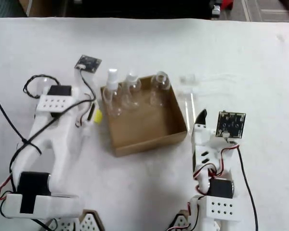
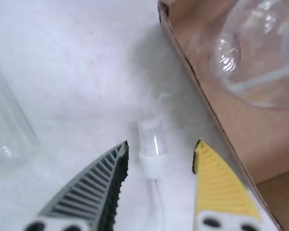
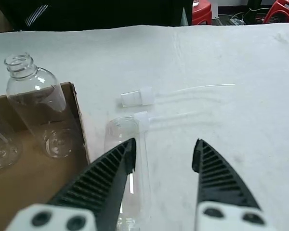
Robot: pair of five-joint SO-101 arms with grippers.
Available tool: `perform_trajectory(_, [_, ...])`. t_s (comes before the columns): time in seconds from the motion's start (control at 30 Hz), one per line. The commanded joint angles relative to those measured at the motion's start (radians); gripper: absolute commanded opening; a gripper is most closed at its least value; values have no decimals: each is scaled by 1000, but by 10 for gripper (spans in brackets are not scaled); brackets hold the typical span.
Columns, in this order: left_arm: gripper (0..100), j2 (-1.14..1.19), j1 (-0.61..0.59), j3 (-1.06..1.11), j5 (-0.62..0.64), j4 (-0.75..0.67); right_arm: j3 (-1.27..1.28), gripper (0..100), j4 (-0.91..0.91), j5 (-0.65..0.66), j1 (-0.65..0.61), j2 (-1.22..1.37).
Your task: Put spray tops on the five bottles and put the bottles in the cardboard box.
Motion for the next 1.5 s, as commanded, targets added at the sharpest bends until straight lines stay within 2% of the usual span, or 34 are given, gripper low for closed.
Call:
perform_trajectory(0.0, [211,22,-4,-63,-6,17,-9,173,-22,52,5,-12])
perform_trajectory(0.13, [211,151,-12,-101,-32,48,-9,173,-21,92,-1,-12])
perform_trajectory(0.33, [211,389,-65,-315,-44,198,-9,173,-21,92,-1,-12])
perform_trajectory(0.5, [210,490,-62,-423,-49,250,-9,173,-21,92,-1,-12])
perform_trajectory(0.6, [208,490,-50,-427,-49,247,-9,173,-22,92,-1,-12])
perform_trajectory(0.77, [135,496,-45,-425,-83,249,-9,173,-22,92,-2,-12])
perform_trajectory(1.07, [126,499,-45,-423,-83,249,-8,173,-22,92,-2,-12])
perform_trajectory(1.13, [98,492,-44,-431,-83,252,-8,173,-22,92,-2,-12])
perform_trajectory(1.23, [37,467,-44,-497,-87,341,-8,173,-22,92,-2,-12])
perform_trajectory(1.47, [38,397,-44,-618,-87,470,-8,173,-22,94,2,-12])
